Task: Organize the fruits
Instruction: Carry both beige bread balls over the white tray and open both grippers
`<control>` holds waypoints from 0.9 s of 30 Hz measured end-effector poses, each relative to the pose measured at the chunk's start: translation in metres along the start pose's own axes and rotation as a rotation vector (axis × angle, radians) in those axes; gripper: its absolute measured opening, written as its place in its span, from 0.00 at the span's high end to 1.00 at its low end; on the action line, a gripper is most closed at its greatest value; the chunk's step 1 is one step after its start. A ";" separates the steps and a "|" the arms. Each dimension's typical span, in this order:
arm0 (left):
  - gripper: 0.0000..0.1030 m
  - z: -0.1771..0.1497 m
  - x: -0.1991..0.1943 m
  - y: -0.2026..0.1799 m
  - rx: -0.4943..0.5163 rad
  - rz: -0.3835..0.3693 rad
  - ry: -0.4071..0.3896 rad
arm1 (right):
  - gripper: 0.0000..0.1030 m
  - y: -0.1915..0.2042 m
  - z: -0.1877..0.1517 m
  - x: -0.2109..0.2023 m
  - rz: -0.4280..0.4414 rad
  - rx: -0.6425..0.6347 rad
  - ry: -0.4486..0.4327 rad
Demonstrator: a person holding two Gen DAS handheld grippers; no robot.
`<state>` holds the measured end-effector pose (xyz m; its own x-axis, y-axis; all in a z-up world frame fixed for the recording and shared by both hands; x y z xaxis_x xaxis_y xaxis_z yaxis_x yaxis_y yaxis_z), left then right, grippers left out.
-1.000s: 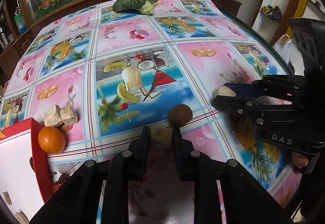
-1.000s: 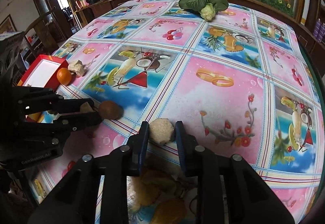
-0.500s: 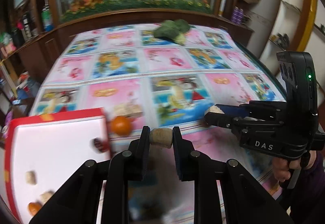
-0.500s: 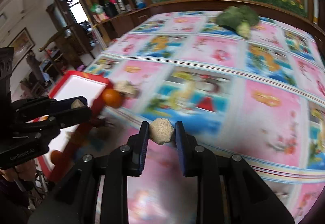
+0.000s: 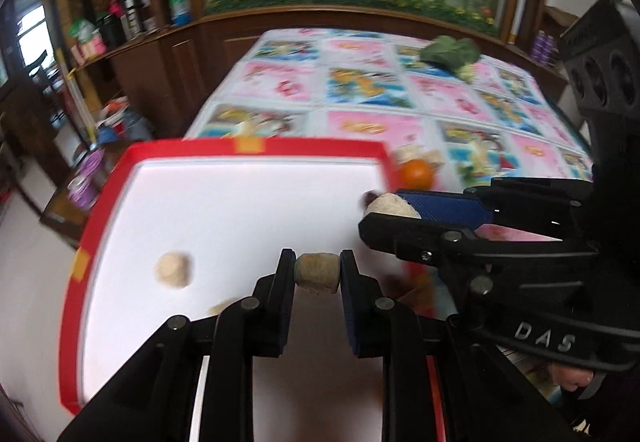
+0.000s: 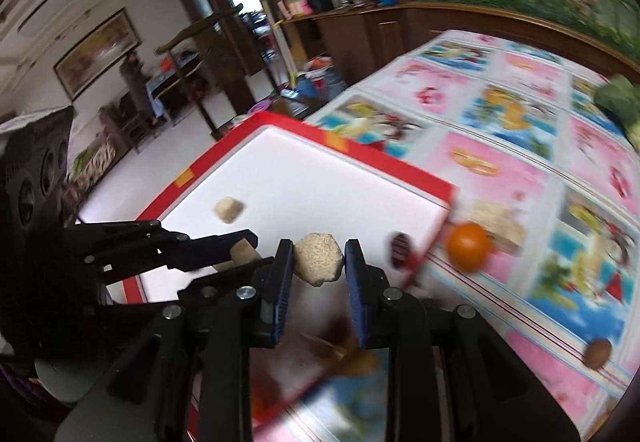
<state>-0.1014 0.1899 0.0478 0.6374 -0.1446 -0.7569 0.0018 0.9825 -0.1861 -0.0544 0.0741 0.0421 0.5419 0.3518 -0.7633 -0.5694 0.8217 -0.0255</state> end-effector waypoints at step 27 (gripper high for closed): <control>0.76 -0.013 0.021 0.018 0.013 0.277 0.092 | 0.72 0.007 -0.007 0.043 -0.067 -0.001 0.135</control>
<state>-0.0975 0.2032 0.0205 0.5421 0.1197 -0.8318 -0.1524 0.9874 0.0428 -0.0393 0.0919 0.0042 0.4909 0.2330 -0.8395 -0.5356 0.8407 -0.0798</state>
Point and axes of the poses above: each gripper's, at about its wrist camera, not at the fingertips, and x roughly the way its jaws point, y to its left, z to its top, the point moved 1 cm from there along x, roughly the way its jaws point, and after that the axes turned 13 degrees about -z, right-handed, at the moved point
